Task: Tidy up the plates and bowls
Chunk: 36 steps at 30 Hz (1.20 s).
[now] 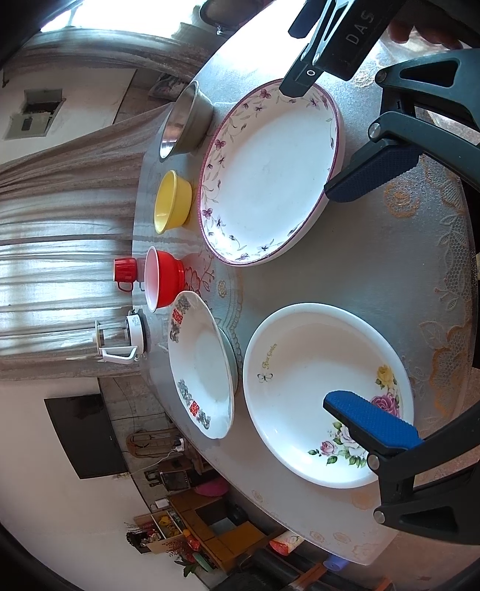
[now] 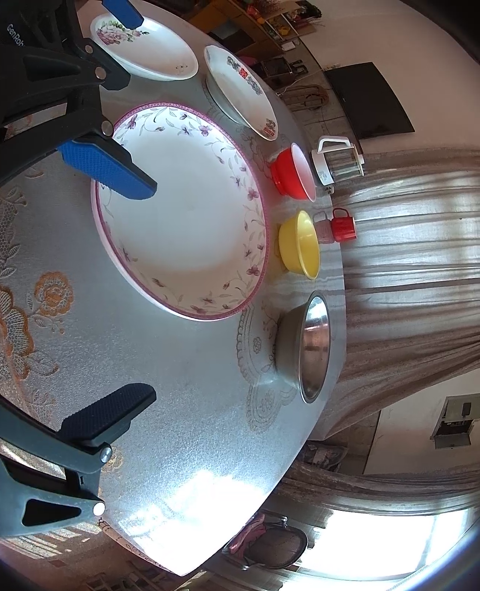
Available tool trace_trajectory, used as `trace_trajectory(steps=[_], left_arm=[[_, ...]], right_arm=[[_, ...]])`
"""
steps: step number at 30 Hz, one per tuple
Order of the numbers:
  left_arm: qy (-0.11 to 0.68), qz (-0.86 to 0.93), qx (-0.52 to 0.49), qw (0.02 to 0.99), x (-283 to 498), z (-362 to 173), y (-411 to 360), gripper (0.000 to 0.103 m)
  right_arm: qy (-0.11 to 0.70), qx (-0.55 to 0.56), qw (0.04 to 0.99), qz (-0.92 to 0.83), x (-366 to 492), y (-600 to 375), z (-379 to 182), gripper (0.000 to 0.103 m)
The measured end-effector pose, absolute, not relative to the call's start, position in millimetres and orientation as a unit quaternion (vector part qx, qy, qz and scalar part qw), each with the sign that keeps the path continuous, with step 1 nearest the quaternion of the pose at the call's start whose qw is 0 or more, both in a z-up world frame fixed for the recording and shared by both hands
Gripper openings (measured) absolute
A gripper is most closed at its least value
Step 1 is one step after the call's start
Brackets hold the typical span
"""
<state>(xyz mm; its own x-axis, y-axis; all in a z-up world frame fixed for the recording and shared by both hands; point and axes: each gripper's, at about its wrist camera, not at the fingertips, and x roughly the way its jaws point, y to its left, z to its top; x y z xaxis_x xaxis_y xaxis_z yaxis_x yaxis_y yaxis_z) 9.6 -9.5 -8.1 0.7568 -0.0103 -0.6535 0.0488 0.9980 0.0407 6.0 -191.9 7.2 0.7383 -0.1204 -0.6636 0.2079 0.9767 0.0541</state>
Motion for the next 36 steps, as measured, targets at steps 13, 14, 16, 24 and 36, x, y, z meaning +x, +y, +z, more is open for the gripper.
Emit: trace_trajectory(steps=[13,14,16,24,36], left_arm=[[0.352,-0.021,0.025,0.935,11.0,-7.9,-8.7,0.103],[0.352,-0.022,0.025,0.935,11.1,-8.1,-8.7,0.103],[0.353,-0.026,0.025,0.935,12.3,-8.4,-8.9,0.103],[0.35,-0.098,-0.008,0.931,18.7,0.0,-4.7,0.103],[0.351,-0.152,-0.007,0.924,63.3,30.6,4.6,0.093]], right_arm=[[0.353,0.065,0.93,-0.082,10.5,-198.0,6.0,0.098],[0.353,0.064,0.93,-0.08,11.3,-198.4,5.8,0.097],[0.354,0.065,0.93,-0.078,13.2,-199.4,5.9,0.095],[0.357,0.073,0.929,-0.063,26.6,-209.8,8.4,0.079],[0.39,0.124,0.912,-0.016,48.7,-232.2,3.4,0.048]])
